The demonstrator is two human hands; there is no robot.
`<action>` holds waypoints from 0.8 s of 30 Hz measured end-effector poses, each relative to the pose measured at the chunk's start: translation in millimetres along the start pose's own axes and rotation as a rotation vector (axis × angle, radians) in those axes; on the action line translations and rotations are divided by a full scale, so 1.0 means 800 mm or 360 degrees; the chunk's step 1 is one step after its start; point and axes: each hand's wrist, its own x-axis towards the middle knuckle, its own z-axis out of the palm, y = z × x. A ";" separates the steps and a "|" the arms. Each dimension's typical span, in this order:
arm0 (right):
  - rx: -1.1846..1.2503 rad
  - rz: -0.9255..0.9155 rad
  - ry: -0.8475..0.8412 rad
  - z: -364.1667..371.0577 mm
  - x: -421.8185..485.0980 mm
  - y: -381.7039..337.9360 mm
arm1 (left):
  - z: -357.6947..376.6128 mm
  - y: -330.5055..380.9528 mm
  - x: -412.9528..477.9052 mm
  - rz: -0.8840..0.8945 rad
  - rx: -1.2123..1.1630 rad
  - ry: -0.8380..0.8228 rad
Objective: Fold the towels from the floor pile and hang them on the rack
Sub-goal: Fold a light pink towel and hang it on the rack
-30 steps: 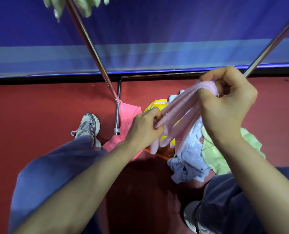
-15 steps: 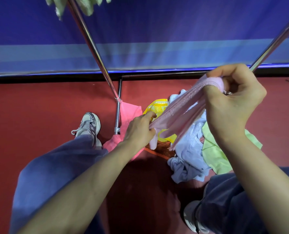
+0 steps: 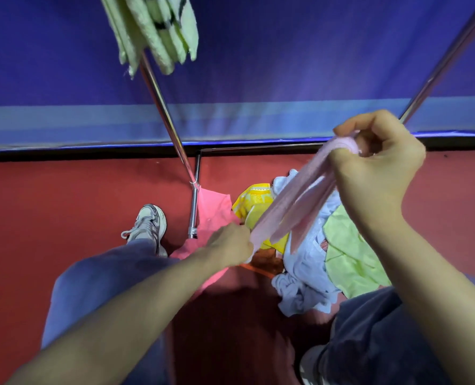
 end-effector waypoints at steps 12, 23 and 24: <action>-0.0268 -0.0625 -0.0129 -0.054 0.016 -0.168 | -0.103 0.071 -0.127 0.0056 -0.0599 0.0265; -0.0591 -0.0858 -0.0161 -0.104 0.004 -0.270 | -0.263 0.175 -0.278 0.0693 -0.0985 0.1371; -0.0608 -0.0860 -0.0156 -0.108 0.004 -0.274 | -0.272 0.180 -0.287 0.0722 -0.0900 0.1458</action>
